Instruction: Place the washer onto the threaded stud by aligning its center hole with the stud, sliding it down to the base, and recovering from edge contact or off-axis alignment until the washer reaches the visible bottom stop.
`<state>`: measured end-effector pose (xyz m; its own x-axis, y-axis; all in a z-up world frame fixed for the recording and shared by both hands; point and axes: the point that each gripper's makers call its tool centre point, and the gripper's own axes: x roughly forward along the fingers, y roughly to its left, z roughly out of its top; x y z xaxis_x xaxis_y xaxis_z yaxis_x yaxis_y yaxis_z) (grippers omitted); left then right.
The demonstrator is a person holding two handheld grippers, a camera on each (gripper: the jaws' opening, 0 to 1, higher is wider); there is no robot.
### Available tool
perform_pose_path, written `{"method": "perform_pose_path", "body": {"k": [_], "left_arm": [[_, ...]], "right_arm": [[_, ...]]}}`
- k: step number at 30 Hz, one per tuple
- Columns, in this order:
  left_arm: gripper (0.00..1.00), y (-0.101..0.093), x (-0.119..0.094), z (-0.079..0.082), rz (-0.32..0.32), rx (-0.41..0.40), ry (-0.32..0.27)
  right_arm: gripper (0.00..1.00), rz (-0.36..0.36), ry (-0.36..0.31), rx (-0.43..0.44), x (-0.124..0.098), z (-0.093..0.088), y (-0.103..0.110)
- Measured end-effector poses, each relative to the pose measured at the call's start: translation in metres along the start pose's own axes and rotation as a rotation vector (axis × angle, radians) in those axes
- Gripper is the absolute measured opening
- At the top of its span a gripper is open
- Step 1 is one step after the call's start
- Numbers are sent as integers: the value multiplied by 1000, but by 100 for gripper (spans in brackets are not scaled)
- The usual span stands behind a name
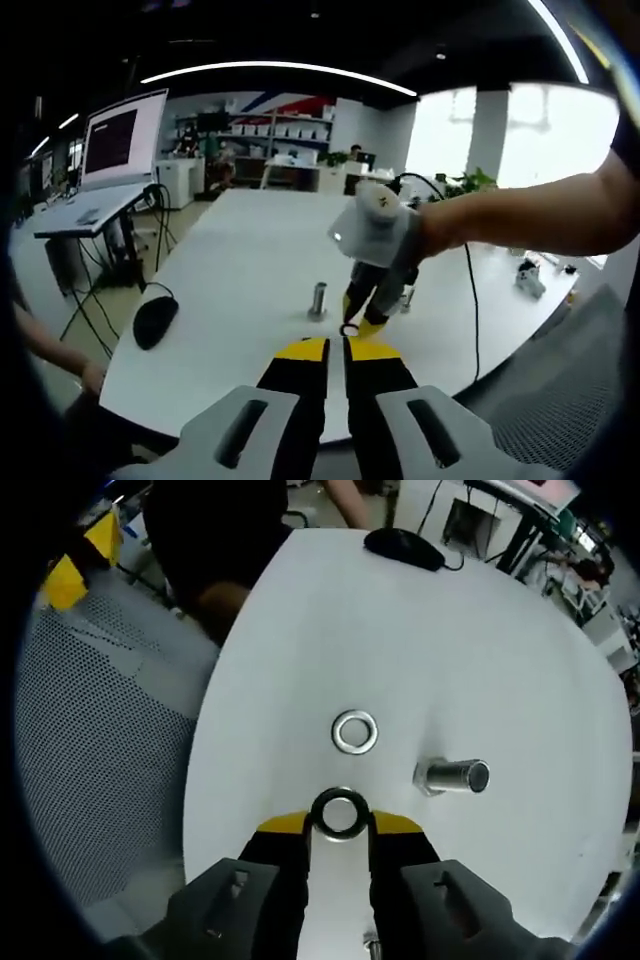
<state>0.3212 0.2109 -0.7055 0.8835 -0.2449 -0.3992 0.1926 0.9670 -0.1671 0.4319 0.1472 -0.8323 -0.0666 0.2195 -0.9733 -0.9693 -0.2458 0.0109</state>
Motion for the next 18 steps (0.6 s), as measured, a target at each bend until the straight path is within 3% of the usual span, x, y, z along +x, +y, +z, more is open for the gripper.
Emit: {"method": "perform_pose_path", "body": {"k": [10,18], "left_arm": [[3,0,0,0,-2,-2,0],[3,0,0,0,-1,-5,-1]], "right_arm": [[22,-14,22,-53,-24,2,-16],[22,-33,33,-88,-31,8,-31]]}}
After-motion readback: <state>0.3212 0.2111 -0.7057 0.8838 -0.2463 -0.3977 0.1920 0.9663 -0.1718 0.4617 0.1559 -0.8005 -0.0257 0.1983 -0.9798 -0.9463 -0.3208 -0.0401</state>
